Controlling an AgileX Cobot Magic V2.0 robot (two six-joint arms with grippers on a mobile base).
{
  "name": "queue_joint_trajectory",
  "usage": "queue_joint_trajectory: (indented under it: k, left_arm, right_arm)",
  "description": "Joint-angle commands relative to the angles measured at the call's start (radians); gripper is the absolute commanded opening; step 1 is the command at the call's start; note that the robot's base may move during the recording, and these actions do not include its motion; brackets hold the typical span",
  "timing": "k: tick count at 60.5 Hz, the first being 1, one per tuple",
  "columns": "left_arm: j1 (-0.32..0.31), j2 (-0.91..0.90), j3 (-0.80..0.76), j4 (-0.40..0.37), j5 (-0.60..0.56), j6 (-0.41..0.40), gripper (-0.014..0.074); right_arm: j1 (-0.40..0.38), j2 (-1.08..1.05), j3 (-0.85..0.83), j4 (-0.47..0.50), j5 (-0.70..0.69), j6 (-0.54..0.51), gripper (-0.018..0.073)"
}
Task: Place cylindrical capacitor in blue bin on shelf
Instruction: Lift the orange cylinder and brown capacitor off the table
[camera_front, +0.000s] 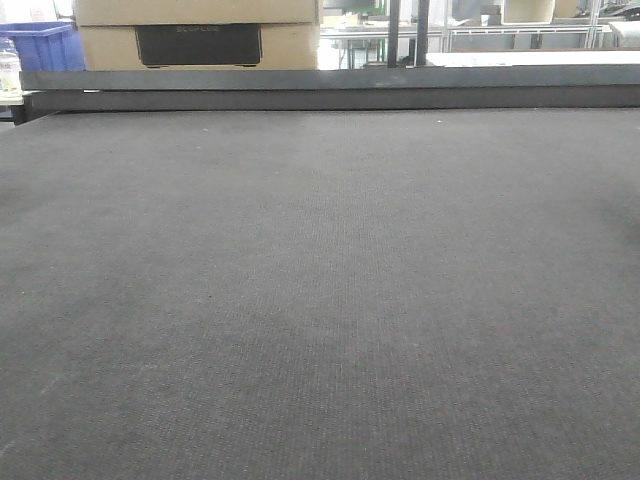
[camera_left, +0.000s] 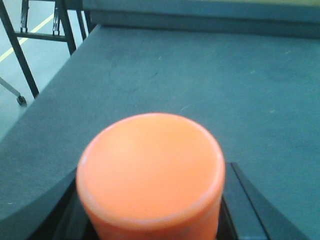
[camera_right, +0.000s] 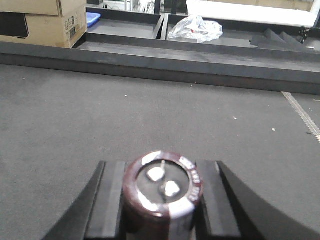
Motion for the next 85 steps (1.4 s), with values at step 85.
queue_joint_trajectory:
  k: [85]
  left_arm:
    - [-0.17, -0.825, 0.082, 0.005, 0.794, 0.001, -0.0111]
  right_arm:
    - [0.158, -0.477, -0.051, 0.015, 0.5, -0.047, -0.0162]
